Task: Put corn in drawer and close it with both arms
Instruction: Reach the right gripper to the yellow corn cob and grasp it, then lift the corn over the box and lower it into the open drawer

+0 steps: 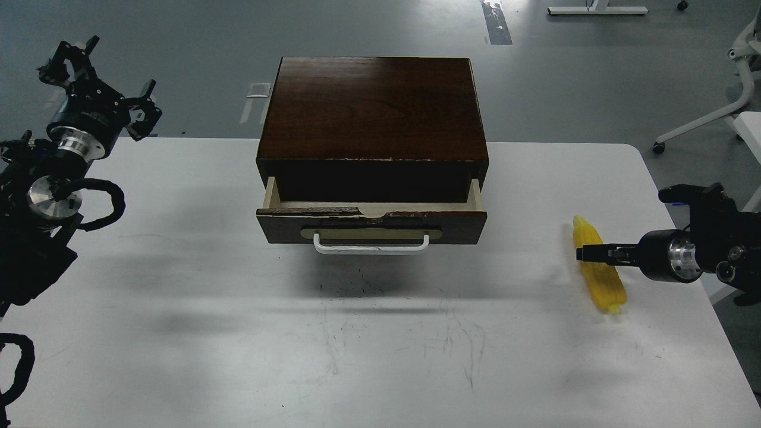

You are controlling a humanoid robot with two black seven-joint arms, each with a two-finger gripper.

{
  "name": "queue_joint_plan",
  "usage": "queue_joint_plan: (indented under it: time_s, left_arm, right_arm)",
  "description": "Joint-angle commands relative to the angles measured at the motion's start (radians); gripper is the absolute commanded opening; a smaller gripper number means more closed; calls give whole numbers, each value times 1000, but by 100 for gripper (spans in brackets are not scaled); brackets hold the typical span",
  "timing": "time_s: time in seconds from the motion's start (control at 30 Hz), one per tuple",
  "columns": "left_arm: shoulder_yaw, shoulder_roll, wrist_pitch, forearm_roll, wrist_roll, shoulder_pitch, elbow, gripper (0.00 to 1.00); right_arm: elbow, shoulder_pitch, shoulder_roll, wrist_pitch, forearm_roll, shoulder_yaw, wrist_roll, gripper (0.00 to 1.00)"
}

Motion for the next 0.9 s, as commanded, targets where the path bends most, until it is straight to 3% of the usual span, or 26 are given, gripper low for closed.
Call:
queue_joint_plan:
  time_s: [0.0,0.13,0.2,0.37,0.63,0.87]
  left_arm:
    - [-2,-3,0,-1,-2,1,6,98]
    - [-1,-3,0,-1,0,8,6,98]
    - [-1,-2,0,-1,0,6,6,98]
    - [-2,13,0,-1,0,6,6,98]
    - [7,21,0,14,12,9,-2,98]
    - [10,46,0,16,15,2,-2,98]
  right_arm:
    - [-15,-6,5,-30,3,-9,-2,66]
    - [-3,-6,5,-32,5,-9,5,29]
    - [-5,2,3,-32,5,-9,5,19]
    - [41,60,-20,-30,15,6,15,16]
    - [228,357,-112,-27,-17,28,23,15]
    - [316,590,-80,-27,-276,35,52,7]
